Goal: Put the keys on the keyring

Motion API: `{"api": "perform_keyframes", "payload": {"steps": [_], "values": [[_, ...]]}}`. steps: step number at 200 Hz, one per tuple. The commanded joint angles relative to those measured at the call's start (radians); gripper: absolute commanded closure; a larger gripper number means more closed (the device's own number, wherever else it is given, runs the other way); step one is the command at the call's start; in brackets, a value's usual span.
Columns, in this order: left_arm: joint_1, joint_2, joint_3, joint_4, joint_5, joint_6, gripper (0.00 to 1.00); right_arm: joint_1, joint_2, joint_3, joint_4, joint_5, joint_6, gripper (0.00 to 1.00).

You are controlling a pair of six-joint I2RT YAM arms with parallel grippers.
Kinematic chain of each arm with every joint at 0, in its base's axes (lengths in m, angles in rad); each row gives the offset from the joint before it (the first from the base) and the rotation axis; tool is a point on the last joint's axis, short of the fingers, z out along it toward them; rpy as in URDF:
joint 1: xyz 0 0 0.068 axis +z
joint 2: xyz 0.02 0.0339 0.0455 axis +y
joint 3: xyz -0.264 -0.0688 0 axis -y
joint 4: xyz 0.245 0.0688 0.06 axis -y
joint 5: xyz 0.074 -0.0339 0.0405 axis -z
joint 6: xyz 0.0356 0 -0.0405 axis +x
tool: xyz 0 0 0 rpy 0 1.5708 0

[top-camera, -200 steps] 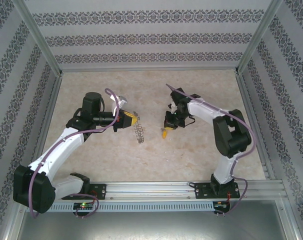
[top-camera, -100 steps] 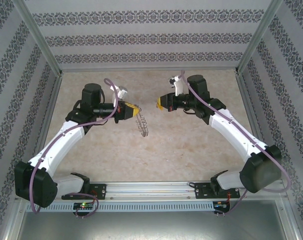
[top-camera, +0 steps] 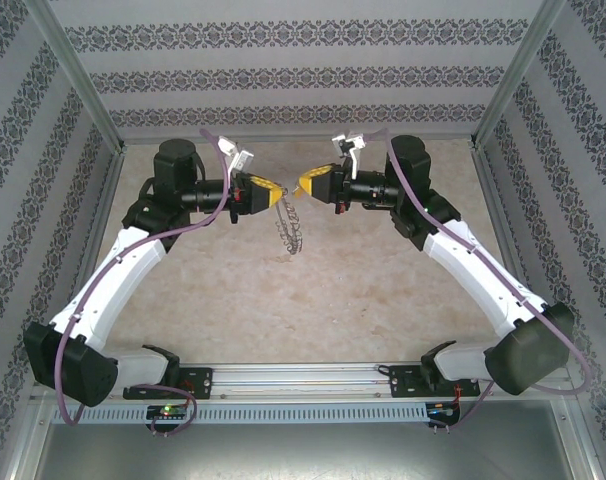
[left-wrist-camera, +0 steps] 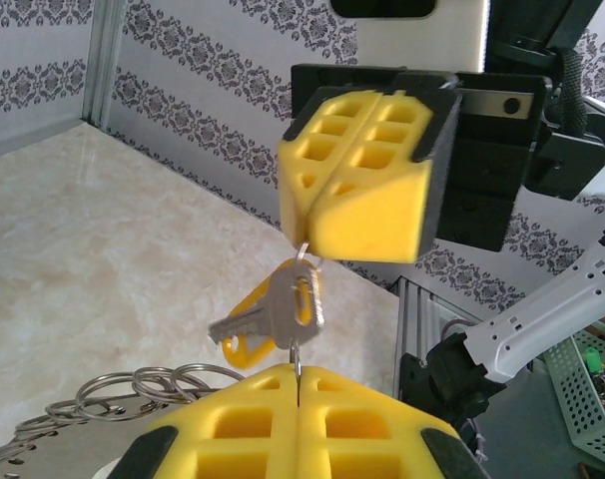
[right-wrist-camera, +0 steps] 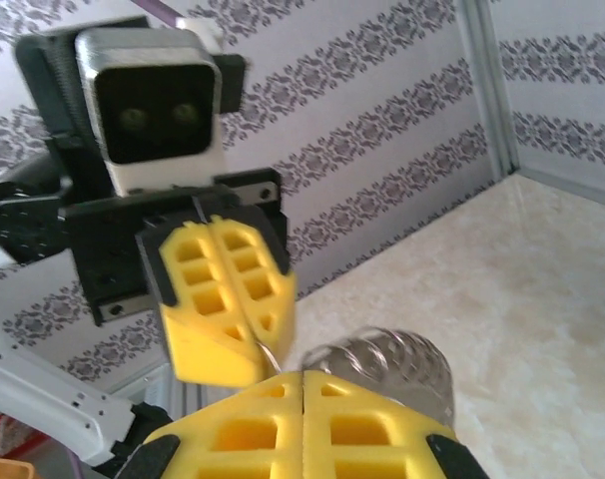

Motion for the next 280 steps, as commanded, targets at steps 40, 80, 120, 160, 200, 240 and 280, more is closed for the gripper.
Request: {"api": "perform_keyframes", "payload": {"steps": [40,80,120,160,200,240,280], "values": [[-0.043,0.009,0.067,0.031,-0.029,-0.015,1.00,0.009,-0.070,-0.055,0.244,0.044,0.159,1.00],[-0.058,0.007,0.073,0.084,-0.019,-0.052,1.00,0.009,-0.089,-0.089,0.231,0.035,0.156,1.00],[-0.071,0.010,0.076,0.132,0.016,-0.088,1.00,0.009,-0.110,-0.109,0.214,0.048,0.118,1.00],[-0.072,0.016,0.087,0.139,0.038,-0.101,1.00,0.005,-0.134,-0.116,0.172,0.048,0.059,1.00],[-0.074,0.031,0.103,0.138,0.058,-0.113,1.00,0.003,-0.127,-0.099,0.172,0.012,0.047,1.00],[-0.075,0.040,0.108,0.167,0.077,-0.143,1.00,0.017,-0.141,-0.101,0.148,0.066,-0.006,1.00],[-0.076,0.044,0.108,0.184,0.087,-0.157,1.00,0.027,-0.146,-0.086,0.108,0.088,-0.056,1.00]]}}
